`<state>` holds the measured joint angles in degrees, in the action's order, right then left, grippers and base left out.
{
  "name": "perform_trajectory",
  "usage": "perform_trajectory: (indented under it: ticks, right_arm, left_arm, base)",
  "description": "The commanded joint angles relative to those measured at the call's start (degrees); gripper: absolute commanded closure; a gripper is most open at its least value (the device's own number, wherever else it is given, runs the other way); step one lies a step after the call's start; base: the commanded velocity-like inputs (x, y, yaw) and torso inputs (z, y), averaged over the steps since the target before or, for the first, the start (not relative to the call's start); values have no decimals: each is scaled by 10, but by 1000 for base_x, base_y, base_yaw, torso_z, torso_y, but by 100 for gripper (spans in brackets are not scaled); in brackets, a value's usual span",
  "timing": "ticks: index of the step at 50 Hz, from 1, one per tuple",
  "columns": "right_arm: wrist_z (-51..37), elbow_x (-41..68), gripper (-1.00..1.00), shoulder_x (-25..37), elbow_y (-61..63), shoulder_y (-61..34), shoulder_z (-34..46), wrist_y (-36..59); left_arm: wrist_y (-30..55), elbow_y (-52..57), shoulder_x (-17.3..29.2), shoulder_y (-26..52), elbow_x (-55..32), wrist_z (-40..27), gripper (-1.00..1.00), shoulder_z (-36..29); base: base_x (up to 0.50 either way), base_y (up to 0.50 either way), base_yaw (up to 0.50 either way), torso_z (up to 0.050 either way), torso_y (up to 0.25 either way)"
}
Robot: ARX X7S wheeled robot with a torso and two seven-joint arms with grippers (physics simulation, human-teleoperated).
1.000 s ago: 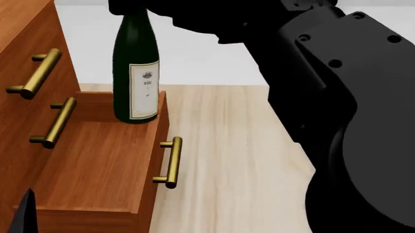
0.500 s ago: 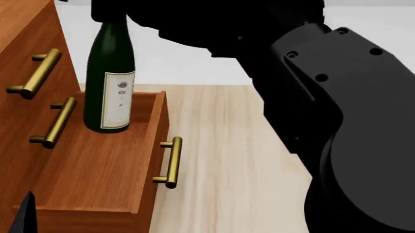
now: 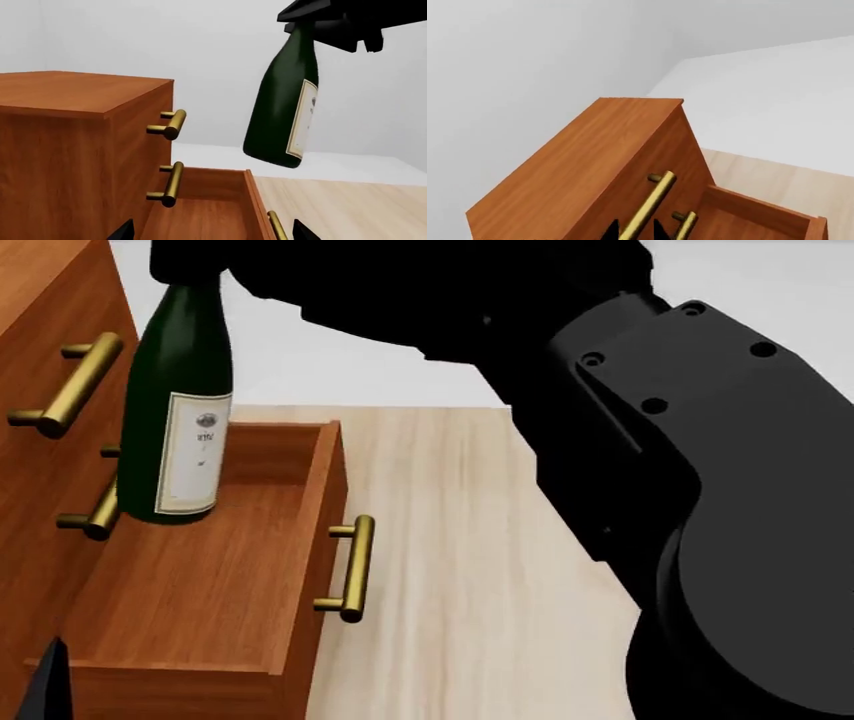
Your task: Put the wine bottle in the bottom drawer of the cabinet.
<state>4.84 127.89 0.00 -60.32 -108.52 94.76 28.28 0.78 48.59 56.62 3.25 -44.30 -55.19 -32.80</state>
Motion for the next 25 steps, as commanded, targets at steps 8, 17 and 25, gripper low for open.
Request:
perform_trajectory:
  ticks: [8, 17, 25]
  right_arm:
    - [12, 6, 100, 0, 12, 2, -18, -3]
    - [10, 7, 100, 0, 20, 1, -19, -2]
    - [10, 6, 100, 0, 27, 0, -20, -3]
  left_arm:
    - [-7, -1, 2, -6, 7, 2, -100, 1]
    - [-4, 7, 7, -10, 12, -2, -100, 1]
    - [-10, 9, 10, -15, 13, -5, -100, 4]
  base:
    - [0, 0, 0, 0, -197]
    - [0, 0, 0, 0, -138]
    - [0, 0, 0, 0, -214]
